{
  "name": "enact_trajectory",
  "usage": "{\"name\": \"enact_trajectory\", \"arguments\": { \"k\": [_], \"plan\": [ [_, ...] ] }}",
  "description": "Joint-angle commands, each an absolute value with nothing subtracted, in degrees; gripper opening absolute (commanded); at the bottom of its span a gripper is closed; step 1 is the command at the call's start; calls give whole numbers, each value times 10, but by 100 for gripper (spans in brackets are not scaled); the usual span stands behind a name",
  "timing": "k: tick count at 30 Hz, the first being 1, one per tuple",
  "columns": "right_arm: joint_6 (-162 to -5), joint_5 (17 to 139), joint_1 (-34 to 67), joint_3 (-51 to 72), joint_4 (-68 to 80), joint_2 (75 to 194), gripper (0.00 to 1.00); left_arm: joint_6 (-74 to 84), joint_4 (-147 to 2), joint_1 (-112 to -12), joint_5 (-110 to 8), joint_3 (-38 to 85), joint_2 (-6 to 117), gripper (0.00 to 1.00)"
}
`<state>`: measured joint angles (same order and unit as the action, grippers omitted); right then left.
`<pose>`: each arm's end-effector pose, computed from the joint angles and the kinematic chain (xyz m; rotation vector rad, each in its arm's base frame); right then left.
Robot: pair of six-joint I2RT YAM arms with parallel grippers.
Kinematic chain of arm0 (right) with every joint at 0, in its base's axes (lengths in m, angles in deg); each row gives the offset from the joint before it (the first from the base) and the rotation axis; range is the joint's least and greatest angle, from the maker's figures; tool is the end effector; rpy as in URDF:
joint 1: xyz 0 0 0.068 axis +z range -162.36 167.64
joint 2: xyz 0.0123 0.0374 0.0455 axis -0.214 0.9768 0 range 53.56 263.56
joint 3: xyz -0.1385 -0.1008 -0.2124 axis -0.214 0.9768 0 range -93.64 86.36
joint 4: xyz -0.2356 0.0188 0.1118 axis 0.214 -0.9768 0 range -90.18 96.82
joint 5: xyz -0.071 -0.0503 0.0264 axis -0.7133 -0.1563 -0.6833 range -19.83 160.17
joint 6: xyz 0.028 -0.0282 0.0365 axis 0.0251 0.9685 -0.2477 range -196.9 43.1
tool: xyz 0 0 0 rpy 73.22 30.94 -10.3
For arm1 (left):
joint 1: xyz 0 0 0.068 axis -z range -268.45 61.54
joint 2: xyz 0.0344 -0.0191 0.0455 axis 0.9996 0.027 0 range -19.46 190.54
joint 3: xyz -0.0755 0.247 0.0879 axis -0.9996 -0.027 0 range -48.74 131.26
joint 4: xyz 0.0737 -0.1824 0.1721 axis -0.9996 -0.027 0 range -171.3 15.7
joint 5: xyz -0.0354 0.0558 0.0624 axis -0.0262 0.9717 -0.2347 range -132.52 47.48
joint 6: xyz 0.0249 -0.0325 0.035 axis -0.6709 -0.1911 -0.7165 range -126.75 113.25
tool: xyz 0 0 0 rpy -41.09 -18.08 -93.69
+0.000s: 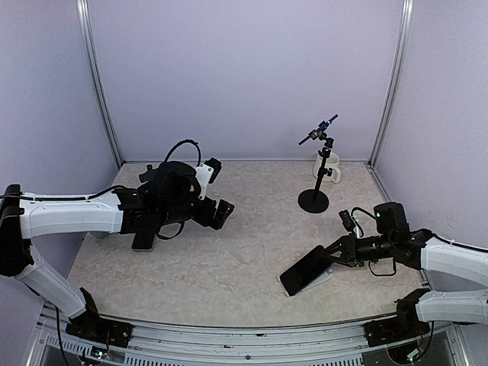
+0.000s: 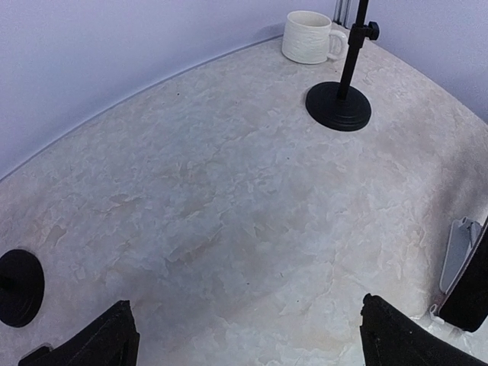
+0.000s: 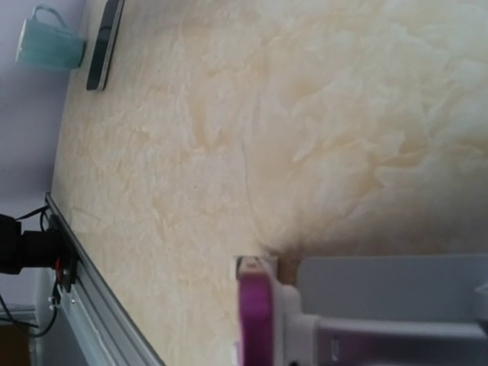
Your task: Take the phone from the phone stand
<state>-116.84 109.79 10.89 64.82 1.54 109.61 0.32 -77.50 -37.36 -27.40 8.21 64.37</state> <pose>0.1624 0.0944 0.1782 -0.0525 2.4420 1.3301 0.2150 -0.2518 0.2645 0.6343 1.9958 -0.3428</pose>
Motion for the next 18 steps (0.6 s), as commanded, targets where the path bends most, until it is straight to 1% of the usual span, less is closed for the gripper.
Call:
{"name": "enact_trajectory", "arguments": {
  "k": [1,5,8,9,18],
  "plan": [
    [-1163,1094,122,638,15,1095,22,1,-760,-368,-291,110,667,99],
    [-1158,1092,123,630,2,1091,9,2,-760,-365,-297,115,677,99],
    [-1144,1087,123,613,-17,1086,4,4,-759,-365,-310,118,681,99],
    [-1138,1083,123,606,-26,1085,1,3,-759,-364,-318,120,683,99],
    [-1123,1084,123,542,-55,1069,0,-5,-762,-349,-389,144,686,99]
  ]
}}
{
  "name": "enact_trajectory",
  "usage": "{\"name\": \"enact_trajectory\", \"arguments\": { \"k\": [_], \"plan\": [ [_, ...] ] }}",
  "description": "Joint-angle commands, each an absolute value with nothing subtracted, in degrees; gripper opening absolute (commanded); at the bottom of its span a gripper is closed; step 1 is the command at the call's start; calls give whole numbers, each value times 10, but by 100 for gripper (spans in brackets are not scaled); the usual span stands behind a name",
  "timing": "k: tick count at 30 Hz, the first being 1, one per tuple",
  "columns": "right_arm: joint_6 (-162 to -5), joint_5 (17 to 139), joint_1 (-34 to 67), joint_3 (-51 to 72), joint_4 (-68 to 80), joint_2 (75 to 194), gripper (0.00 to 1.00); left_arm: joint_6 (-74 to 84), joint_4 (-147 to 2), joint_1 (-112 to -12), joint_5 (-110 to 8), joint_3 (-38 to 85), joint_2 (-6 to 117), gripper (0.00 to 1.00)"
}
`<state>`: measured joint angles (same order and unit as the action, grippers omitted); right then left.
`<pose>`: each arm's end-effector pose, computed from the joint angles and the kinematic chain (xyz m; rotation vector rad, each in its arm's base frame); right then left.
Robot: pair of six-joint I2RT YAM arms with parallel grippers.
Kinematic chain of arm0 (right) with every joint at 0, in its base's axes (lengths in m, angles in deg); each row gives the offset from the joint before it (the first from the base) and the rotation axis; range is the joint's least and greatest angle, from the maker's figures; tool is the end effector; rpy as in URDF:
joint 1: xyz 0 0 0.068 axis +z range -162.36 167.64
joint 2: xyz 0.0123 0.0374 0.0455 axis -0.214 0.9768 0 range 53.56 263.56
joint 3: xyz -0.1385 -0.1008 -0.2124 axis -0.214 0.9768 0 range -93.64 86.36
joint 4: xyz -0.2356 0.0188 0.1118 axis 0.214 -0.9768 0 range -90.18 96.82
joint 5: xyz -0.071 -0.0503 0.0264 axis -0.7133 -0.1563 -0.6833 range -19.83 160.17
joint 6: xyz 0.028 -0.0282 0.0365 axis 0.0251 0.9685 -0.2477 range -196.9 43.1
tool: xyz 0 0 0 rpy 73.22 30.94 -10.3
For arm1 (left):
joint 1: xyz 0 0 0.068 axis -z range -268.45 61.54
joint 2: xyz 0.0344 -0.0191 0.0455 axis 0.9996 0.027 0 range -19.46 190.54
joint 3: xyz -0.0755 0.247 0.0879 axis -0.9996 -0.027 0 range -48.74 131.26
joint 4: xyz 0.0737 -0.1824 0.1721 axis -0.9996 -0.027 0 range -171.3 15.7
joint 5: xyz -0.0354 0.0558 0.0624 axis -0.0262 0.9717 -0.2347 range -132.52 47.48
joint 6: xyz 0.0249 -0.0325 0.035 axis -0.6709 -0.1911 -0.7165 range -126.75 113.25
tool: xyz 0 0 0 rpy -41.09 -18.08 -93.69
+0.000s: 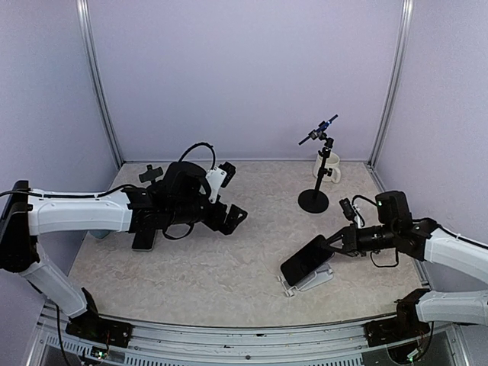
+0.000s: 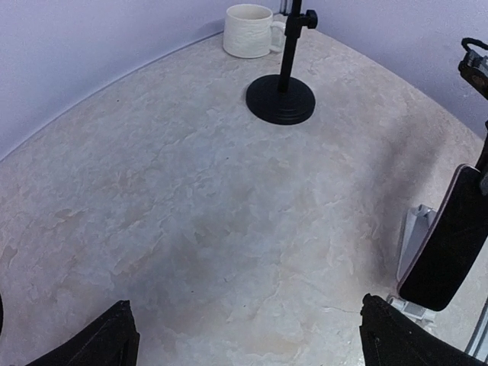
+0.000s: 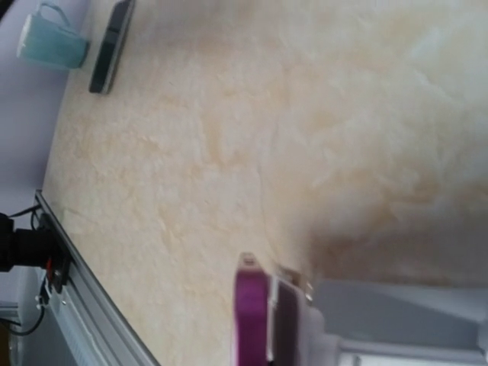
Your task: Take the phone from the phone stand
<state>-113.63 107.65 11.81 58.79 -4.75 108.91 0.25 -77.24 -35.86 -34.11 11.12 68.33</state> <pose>0.1679 0.0990 0.2048 -0.1199 2.4178 1.2722 0.2155 -0.2733 0.2596 0.7455 2.0043 -0.4660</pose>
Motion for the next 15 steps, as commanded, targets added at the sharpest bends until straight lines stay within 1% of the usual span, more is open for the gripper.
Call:
{"name": "enact_trajectory", "arguments": {
  "k": [1,4,6,11,15],
  "plan": [
    [-1116,1082,123,530,-65,1070,0,-5,-763,-347,-407,149,685,99],
    [-1108,1080,123,496,-84,1074,0,-12,-760,-332,-465,161,685,99],
    [-1111,1091,123,482,-80,1079,0,-24,-766,-313,-478,177,696,99],
    [-1115,1106,129,461,-67,1100,0,-32,-828,-271,-466,256,765,99],
    [-1117,1107,144,450,-56,1117,0,-40,-845,-242,-454,299,811,99]
  ]
}}
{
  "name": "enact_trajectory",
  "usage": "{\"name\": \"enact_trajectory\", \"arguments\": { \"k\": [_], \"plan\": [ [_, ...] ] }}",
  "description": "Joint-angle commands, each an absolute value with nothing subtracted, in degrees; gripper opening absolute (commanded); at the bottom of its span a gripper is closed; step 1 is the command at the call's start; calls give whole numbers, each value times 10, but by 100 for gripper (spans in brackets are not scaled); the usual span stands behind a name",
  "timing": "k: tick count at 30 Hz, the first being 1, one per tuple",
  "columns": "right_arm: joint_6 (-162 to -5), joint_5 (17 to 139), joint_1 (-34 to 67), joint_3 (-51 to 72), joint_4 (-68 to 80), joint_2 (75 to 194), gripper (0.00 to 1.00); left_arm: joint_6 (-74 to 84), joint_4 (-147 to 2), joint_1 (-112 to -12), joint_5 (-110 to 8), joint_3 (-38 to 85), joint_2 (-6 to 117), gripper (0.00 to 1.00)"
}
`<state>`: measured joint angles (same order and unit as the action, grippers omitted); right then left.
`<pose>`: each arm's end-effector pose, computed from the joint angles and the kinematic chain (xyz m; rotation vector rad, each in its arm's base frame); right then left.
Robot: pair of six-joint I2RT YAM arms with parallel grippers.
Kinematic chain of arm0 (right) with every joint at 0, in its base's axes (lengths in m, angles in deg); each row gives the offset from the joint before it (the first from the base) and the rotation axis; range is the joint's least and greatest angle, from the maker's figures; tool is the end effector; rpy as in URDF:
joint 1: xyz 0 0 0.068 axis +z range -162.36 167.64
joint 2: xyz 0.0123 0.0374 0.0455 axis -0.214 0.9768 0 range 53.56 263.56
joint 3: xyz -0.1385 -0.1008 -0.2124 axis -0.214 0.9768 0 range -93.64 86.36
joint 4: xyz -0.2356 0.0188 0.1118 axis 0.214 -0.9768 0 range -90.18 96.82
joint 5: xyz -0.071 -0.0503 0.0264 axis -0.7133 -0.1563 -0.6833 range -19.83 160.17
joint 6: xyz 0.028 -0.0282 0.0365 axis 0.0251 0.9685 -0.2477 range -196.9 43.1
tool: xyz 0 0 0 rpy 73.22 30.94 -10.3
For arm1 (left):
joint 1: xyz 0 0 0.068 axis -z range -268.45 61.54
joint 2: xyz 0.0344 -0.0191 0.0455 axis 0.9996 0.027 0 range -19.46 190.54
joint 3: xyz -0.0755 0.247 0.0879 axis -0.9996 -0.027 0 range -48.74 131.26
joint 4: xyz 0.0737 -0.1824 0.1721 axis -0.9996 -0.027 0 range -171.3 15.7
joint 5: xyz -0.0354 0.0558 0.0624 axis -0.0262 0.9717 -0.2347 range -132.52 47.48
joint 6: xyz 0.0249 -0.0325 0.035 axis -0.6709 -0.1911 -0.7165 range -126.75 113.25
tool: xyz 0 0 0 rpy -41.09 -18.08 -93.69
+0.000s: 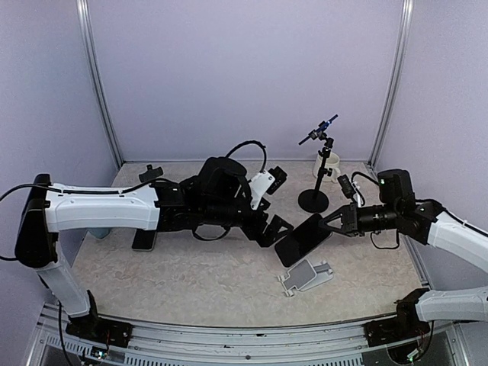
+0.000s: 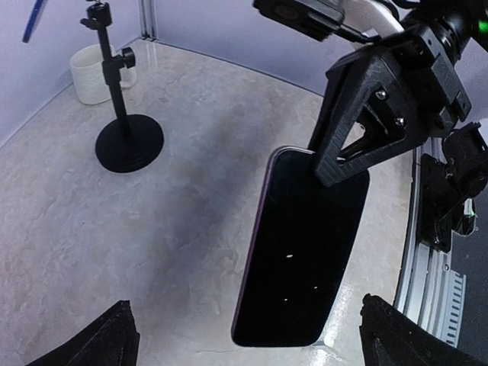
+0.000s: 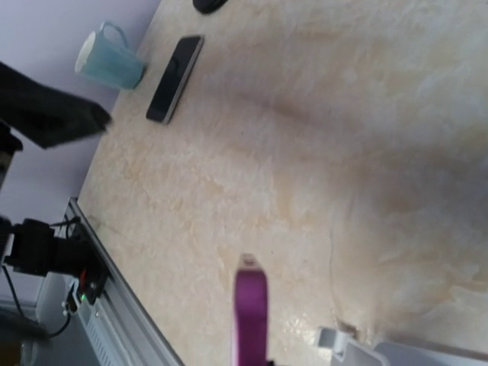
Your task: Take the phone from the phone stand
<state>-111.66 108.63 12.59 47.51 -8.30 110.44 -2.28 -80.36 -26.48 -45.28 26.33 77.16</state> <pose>0.1835 0.1097 0.2601 -0.2324 2.2943 1.2960 0.1851 -0.3516 0.2909 1.0574 1.8628 -0.7536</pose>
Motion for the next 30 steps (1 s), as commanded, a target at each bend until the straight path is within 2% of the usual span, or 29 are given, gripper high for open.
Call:
{"name": "enact_trajectory", "arguments": {
  "k": [1,12,22,30],
  "plan": [
    [-1119,1108,148,449,-51,1122,0,-42,-848,-236,-449,308,821,99],
    [-1138,1114,182,437,-17,1148,0,-54,-899,-213,-434,377,899,98],
    [-1146,1106,189,437,-7,1158,0,-59,-928,-202,-414,413,933,85],
    [-1154,1107,189,440,1,1164,0,-40,-944,-200,-379,435,954,70]
  ]
}}
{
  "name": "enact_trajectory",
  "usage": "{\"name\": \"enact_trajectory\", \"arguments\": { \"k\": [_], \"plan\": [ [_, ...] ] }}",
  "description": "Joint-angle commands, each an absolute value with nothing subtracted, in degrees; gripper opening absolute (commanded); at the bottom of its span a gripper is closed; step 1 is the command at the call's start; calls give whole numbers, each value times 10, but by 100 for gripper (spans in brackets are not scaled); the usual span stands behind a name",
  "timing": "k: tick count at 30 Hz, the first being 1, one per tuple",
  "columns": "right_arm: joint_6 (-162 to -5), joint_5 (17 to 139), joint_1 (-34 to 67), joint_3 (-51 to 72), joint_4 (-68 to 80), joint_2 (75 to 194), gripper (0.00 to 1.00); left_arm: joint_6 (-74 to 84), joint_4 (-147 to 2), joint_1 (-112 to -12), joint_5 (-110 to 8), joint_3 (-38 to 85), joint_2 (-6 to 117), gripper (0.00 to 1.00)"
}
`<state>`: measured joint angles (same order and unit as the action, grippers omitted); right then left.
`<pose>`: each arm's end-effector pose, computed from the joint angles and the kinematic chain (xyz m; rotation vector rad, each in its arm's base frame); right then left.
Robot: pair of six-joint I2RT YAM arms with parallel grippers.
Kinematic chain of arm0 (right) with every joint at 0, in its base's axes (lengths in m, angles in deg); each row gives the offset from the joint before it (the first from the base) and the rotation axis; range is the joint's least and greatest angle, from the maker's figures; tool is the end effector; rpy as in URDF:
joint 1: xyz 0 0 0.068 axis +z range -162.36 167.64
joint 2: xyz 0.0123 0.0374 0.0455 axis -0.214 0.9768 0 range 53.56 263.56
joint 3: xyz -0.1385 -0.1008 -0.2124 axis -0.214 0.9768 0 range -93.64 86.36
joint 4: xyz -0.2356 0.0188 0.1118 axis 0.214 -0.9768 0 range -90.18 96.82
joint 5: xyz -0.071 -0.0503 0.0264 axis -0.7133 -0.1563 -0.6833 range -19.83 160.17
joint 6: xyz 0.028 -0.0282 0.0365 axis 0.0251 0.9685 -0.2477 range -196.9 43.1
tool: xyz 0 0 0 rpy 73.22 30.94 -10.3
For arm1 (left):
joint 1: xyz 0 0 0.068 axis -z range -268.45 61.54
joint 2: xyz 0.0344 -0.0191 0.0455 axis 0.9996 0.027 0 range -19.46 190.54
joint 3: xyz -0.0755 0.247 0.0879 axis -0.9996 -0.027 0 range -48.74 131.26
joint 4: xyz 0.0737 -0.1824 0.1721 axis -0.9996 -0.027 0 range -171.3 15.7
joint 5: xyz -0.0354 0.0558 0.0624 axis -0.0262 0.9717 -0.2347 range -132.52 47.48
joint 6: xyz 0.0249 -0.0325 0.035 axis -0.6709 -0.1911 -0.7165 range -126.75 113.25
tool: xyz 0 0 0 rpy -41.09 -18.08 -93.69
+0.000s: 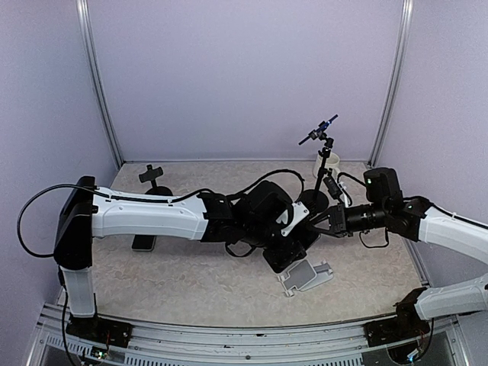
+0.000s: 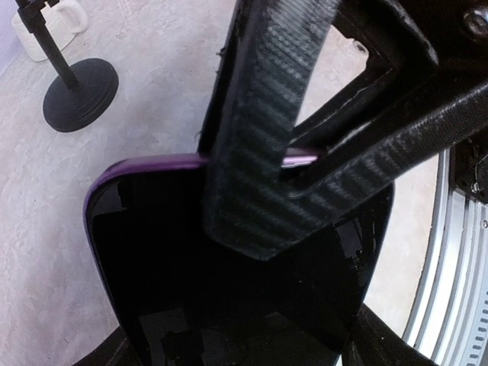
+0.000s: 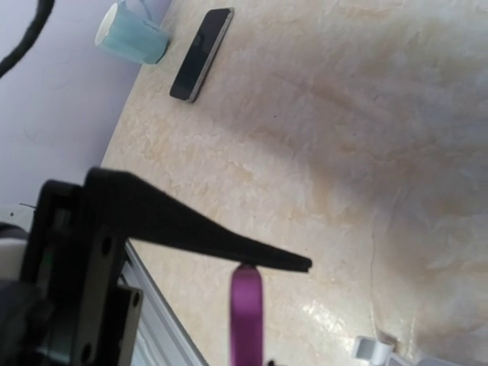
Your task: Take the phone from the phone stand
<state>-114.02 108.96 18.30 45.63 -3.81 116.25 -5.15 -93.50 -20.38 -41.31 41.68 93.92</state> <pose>0.1902 0.1386 0.2573 -0.3124 2.3172 1.3719 0.1705 -0.4217 0.2420 1.2957 1.9979 -0.5827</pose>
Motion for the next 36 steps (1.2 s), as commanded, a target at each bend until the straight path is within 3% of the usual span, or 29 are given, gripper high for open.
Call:
{"name": "enact_trajectory", "arguments": {
  "k": [1,6,15,17,22,24,29,36],
  "plan": [
    [-1154,1108,189,441,2,1164,0,-37,-942,-200,-377,434,953,68],
    [-1159,1111,189,443,12,1170,0,-15,-930,-199,-360,426,947,55],
    [-1161,1121,189,445,24,1183,0,7,-902,-199,-346,384,916,45],
    [-1161,1126,189,445,25,1185,10,14,-899,-200,-347,376,912,45],
    [-1154,1115,189,439,15,1186,52,45,-901,-214,-352,352,897,39],
    [-1146,1105,188,437,8,1185,63,64,-897,-226,-362,332,886,37],
    [-1126,1085,184,442,1,1176,73,125,-895,-264,-372,277,855,35],
    [-1130,1087,176,478,28,1156,74,251,-952,-341,-358,241,851,28]
  ]
}}
